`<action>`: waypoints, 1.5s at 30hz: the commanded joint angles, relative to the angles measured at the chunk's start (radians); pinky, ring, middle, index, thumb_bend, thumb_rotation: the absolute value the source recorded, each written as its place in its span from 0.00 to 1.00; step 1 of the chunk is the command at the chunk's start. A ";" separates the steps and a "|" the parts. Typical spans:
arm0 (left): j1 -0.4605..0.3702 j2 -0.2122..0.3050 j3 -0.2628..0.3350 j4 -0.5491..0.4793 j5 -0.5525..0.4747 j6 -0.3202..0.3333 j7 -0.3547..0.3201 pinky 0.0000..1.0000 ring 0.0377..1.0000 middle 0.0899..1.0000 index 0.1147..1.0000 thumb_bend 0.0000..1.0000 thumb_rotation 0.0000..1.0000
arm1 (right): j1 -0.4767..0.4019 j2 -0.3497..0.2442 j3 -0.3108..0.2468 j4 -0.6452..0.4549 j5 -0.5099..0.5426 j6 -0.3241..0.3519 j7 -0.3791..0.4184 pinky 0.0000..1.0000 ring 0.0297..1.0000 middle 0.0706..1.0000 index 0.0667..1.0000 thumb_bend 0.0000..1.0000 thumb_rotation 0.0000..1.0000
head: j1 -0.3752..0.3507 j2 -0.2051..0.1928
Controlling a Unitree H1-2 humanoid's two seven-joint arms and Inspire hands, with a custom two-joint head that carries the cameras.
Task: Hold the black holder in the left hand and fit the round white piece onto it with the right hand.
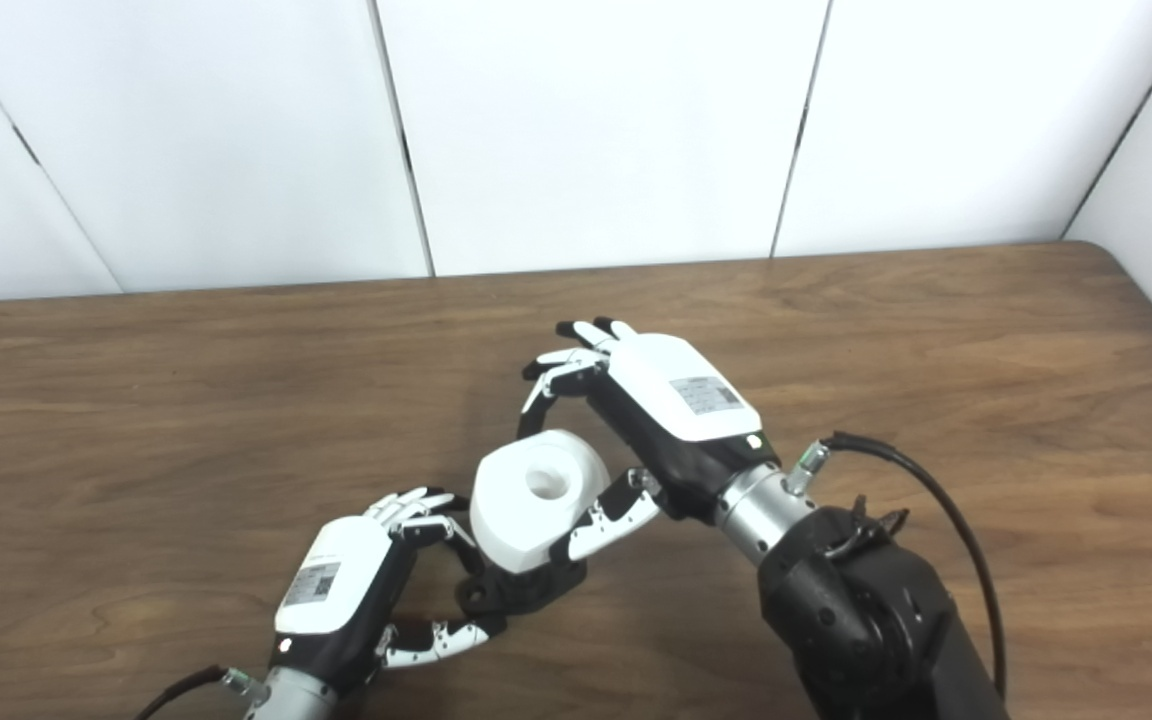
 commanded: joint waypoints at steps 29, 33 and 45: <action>0.005 -0.005 -0.030 0.003 0.040 0.047 -0.050 0.90 0.88 0.81 0.42 0.51 0.05 | 0.006 -0.017 0.004 0.025 -0.015 -0.077 0.036 0.97 0.96 0.80 0.45 0.52 0.13 | 0.009 0.023; 0.005 -0.004 -0.032 0.002 0.039 0.049 -0.049 0.90 0.88 0.81 0.42 0.51 0.05 | 0.015 -0.013 0.011 0.035 -0.020 -0.088 0.027 0.96 0.96 0.79 0.45 0.52 0.13 | 0.008 0.025; 0.000 -0.005 -0.041 0.005 0.044 0.057 -0.048 0.90 0.88 0.80 0.42 0.51 0.05 | 0.042 0.001 0.024 0.077 -0.052 -0.129 -0.018 0.93 0.94 0.79 0.45 0.52 0.14 | 0.010 0.023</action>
